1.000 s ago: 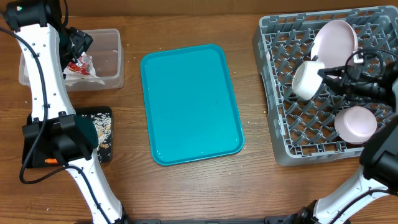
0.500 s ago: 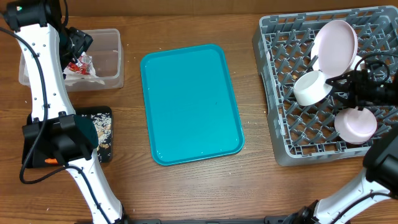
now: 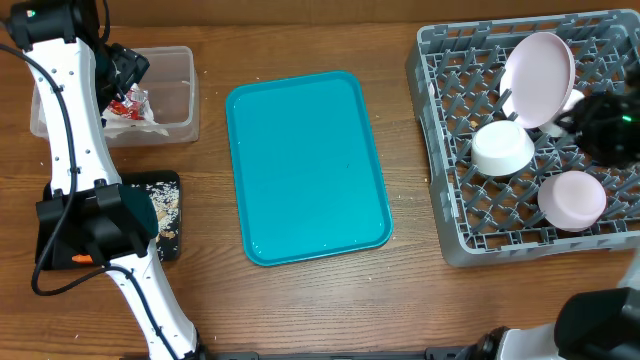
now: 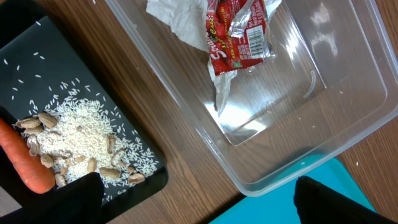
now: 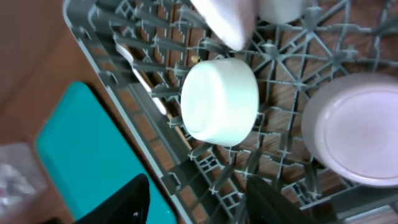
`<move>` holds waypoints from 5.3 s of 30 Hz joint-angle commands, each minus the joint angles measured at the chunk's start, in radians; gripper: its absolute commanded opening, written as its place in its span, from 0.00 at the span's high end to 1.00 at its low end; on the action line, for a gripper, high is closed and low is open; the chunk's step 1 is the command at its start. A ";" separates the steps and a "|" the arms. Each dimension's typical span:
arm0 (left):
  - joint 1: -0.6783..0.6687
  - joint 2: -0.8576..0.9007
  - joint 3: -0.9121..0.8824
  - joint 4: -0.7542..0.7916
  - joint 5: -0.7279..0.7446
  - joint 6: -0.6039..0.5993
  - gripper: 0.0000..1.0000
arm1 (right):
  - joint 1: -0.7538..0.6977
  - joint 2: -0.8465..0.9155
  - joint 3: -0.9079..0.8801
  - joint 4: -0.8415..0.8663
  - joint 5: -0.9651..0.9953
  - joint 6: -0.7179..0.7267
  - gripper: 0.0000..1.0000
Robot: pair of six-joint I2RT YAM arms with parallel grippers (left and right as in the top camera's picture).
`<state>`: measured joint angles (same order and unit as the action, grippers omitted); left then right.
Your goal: Sort waste into correct bins and load items into the dishwasher rack
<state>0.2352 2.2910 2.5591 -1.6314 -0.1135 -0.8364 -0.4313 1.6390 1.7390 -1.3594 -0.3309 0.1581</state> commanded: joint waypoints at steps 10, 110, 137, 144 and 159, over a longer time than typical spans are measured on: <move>-0.005 -0.002 0.012 -0.002 -0.017 -0.013 0.00 | 0.253 0.190 -0.027 0.114 0.233 0.080 0.96; -0.005 -0.002 0.012 -0.002 -0.017 -0.013 0.00 | 0.696 -1.015 -1.360 0.963 0.209 0.269 0.00; -0.005 -0.002 0.012 -0.002 -0.017 -0.013 0.00 | 0.382 -1.636 -1.731 1.357 0.240 0.129 0.00; -0.005 -0.002 0.012 -0.002 -0.017 -0.013 0.00 | 0.374 -1.636 -1.731 1.282 0.247 0.126 0.00; -0.005 -0.002 0.012 -0.002 -0.017 -0.014 0.00 | 0.372 -1.636 -1.731 1.282 0.248 0.126 0.00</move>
<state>0.2352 2.2910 2.5591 -1.6314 -0.1135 -0.8364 -0.0528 0.0128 0.0185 -0.0818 -0.0887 0.2886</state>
